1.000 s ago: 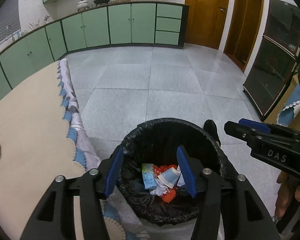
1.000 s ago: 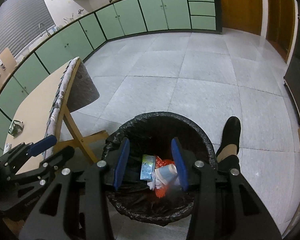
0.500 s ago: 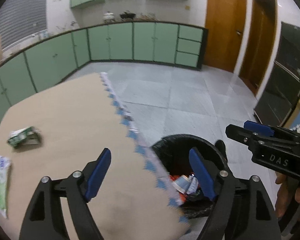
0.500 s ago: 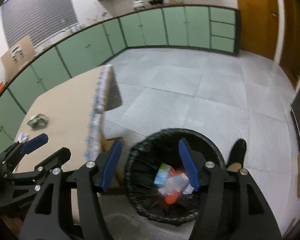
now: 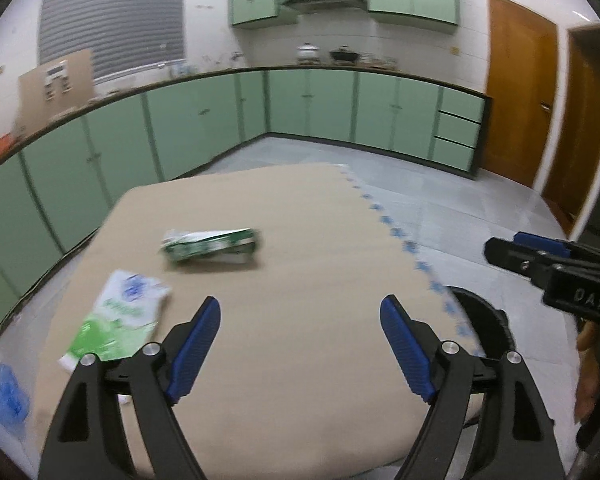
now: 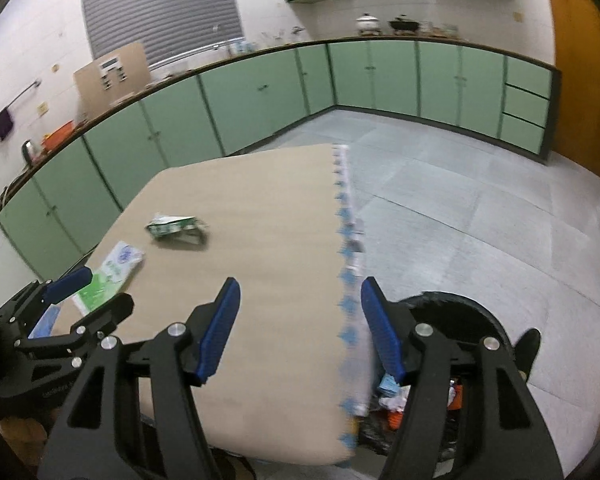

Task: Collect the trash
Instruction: 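Return both tools to the table toward the salt bag and green carton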

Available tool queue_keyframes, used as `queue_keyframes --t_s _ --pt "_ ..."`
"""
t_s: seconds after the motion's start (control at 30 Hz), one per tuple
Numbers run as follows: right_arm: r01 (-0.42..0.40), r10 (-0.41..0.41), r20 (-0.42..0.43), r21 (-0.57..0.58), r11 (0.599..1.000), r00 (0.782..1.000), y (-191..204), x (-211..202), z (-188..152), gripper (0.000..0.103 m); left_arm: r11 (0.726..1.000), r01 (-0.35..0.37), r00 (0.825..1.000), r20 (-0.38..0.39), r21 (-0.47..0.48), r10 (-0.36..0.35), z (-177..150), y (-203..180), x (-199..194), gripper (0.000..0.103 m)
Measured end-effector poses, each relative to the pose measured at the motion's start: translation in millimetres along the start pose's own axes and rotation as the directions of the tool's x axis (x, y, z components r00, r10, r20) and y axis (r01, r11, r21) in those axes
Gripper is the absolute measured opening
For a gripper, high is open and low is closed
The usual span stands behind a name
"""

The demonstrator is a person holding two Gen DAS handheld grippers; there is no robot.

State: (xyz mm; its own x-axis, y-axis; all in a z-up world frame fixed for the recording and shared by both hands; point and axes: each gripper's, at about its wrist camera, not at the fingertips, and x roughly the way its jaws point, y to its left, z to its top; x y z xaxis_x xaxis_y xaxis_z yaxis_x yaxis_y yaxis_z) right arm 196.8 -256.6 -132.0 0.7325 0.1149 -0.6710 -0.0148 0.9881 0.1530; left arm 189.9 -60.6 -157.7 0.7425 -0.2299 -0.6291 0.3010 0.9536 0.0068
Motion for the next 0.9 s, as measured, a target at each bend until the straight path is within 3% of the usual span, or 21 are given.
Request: queue_keyframes --t_s 0.43,0.9 --pt "-0.049 0.048 -0.009 -0.174 0.984 0.999 108.9 -3.4 14.4 0.063 0.992 -0.074 0.995 0.056 -0.102 0.08 -22.4 96.9 -38.4 0.081" --pt "-0.186 0.172 -0.079 -0.228 0.956 0.982 181.4 40.9 8.0 0.064 0.963 -0.2 0.979 -0.005 -0.178 0.203 -66.5 174.4 -40.9 0.081"
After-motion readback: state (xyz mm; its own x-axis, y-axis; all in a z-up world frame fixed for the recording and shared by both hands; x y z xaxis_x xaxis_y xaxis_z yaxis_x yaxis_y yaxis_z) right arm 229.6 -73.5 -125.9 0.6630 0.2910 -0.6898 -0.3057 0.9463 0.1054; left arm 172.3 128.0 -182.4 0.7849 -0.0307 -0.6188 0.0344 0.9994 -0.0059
